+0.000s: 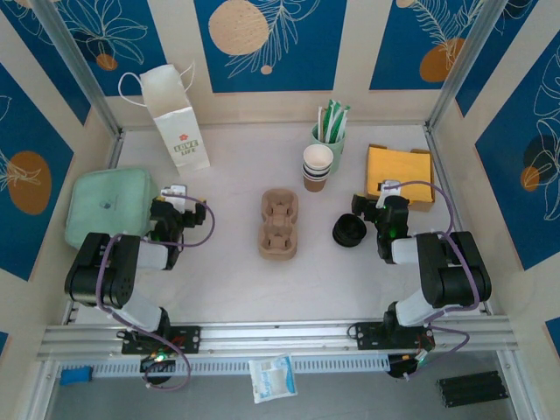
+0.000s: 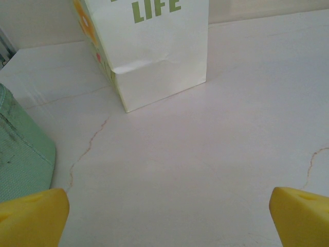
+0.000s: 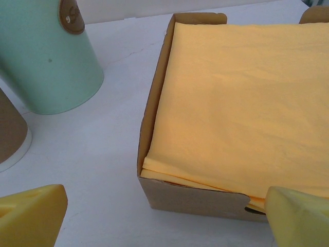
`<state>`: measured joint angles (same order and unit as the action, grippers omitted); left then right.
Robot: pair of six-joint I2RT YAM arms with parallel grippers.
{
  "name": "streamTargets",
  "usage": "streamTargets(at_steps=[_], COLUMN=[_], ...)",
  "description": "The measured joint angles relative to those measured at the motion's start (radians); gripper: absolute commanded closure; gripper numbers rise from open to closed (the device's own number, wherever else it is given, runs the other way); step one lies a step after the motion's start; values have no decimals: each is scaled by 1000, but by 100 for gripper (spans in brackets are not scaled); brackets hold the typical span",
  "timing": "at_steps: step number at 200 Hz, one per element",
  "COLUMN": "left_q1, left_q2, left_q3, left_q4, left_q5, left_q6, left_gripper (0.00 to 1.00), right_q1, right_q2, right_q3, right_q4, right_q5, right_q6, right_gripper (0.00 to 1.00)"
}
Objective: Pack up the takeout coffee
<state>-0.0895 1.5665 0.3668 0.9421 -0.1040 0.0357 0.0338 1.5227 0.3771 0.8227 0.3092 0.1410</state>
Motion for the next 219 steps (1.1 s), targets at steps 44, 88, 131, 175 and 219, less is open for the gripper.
streamTargets(at_steps=[44, 88, 131, 175, 219], left_q1=[4, 11, 11, 11, 11], left_q2=[0, 0, -16, -177, -372], left_q3=[0, 0, 1, 21, 87], left_q4=[-8, -8, -42, -185, -405], left_q5=[15, 27, 27, 10, -13], left_q6=[0, 0, 0, -5, -79], left_gripper=[0, 1, 0, 1, 1], right_q1=[-2, -3, -3, 8, -48], right_q2=[0, 0, -10, -192, -425], right_q3=[0, 0, 2, 77, 245], right_q4=[0, 0, -18, -256, -622], right_q5=[-4, -7, -18, 10, -19], right_q6=[0, 0, 0, 27, 288], right_gripper=[1, 1, 1, 1, 1])
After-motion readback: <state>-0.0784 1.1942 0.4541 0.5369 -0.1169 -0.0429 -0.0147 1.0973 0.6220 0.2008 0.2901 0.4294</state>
